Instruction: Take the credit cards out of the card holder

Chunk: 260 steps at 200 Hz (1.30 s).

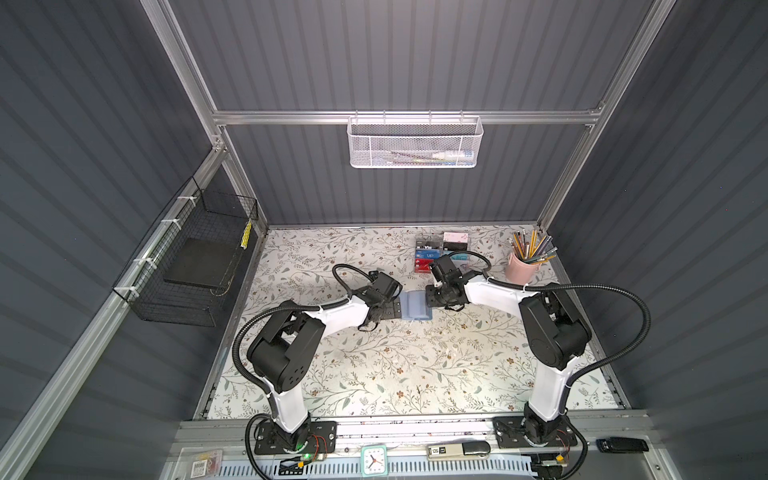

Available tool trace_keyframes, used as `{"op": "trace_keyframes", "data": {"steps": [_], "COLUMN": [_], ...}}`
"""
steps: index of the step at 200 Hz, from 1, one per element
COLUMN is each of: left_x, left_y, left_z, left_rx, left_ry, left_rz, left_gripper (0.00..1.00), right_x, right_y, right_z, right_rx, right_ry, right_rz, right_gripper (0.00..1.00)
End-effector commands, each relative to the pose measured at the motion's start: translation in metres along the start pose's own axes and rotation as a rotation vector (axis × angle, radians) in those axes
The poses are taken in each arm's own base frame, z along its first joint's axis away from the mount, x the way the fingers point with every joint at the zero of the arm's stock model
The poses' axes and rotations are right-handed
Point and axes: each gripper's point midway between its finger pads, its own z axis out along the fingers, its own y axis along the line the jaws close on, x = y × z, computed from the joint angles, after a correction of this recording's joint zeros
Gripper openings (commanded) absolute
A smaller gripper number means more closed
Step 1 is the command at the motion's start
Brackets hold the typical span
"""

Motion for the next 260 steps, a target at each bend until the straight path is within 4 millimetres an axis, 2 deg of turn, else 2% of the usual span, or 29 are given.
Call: {"op": "trace_keyframes", "data": {"steps": [1, 127, 183, 260], "left_x": [0.002, 0.006, 0.005, -0.001], "left_y": [0.003, 0.006, 0.005, 0.019], "left_z": [-0.002, 0.000, -0.002, -0.019], "left_rx": [0.001, -0.004, 0.000, 0.035], "left_ry": [0.006, 0.013, 0.010, -0.010], "left_rz": [0.007, 0.005, 0.003, -0.054], "left_gripper": [1.00, 1.00, 1.00, 1.00], "right_x": [0.007, 0.010, 0.008, 0.011], "right_y": [0.002, 0.024, 0.043, 0.062], "right_z": [0.006, 0.009, 0.000, -0.004], "right_rx": [0.000, -0.114, -0.166, -0.188], "right_ry": [0.037, 0.053, 0.024, 0.014], "right_rz": [-0.017, 0.001, -0.028, -0.076], "right_gripper": [0.47, 0.47, 0.47, 0.48]}}
